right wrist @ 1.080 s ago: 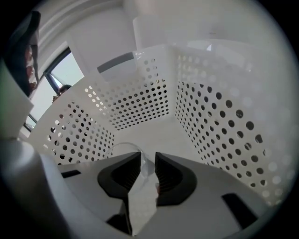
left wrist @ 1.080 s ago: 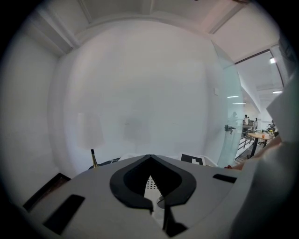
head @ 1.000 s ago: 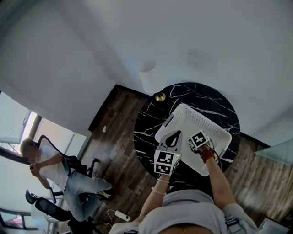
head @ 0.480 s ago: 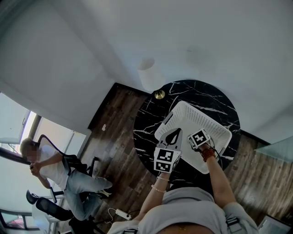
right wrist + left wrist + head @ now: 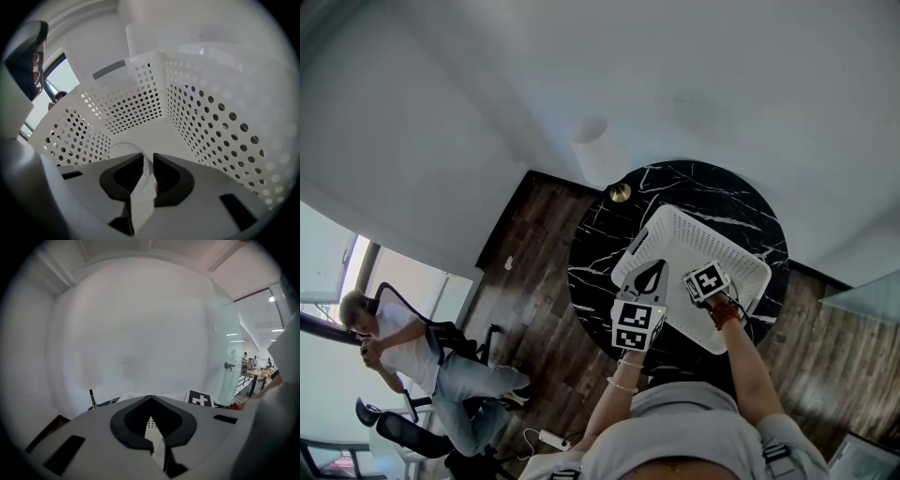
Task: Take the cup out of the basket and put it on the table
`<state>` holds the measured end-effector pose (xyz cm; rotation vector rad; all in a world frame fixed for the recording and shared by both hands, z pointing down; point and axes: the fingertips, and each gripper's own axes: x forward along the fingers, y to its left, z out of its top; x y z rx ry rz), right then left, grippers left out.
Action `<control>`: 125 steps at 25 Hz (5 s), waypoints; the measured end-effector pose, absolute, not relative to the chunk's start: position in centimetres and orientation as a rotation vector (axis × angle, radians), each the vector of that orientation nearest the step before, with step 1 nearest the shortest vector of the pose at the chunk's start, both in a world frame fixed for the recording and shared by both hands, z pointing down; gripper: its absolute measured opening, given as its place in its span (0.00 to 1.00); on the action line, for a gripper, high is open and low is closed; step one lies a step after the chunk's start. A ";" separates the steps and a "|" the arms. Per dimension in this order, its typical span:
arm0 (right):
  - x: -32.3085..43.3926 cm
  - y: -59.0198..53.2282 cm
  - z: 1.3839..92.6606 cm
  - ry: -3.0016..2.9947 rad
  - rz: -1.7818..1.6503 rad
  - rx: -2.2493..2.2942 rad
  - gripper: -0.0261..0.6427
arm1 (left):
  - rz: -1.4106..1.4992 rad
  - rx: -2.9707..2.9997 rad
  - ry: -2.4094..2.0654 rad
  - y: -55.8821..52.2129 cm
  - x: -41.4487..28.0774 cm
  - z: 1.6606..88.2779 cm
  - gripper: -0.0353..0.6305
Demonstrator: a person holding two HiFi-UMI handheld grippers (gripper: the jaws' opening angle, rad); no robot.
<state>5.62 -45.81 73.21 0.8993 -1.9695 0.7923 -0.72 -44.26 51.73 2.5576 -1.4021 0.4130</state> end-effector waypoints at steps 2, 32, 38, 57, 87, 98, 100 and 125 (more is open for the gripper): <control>6.4 -46.1 73.5 -1.937 0.764 0.921 0.14 | 0.424 2.558 -1.400 -44.4 -0.8 52.0 0.06; 4.9 -46.9 69.5 -2.104 0.936 1.028 0.12 | 0.490 2.553 -1.366 -44.7 -1.0 54.5 0.06; 4.4 -47.0 67.4 -2.154 0.897 1.051 0.13 | 0.507 2.540 -1.362 -44.6 -1.1 55.1 0.06; 3.4 -46.8 59.6 -2.307 0.749 1.142 0.12 | 0.535 2.547 -1.394 -44.5 -1.4 54.6 0.06; 5.6 -44.6 50.3 -2.506 0.545 1.408 0.13 | 0.447 2.605 -1.480 -44.8 -1.9 51.7 0.06; 6.1 -43.5 48.0 -2.550 0.492 1.456 0.12 | 0.460 2.656 -1.499 -44.6 -1.3 50.4 0.06; 6.3 -43.5 47.7 -2.557 0.482 1.467 0.13 | 0.460 2.665 -1.496 -44.7 -1.2 50.2 0.06; 7.7 -43.2 47.1 -2.558 0.457 1.504 0.12 | 0.454 2.696 -1.470 -44.6 0.2 49.3 0.06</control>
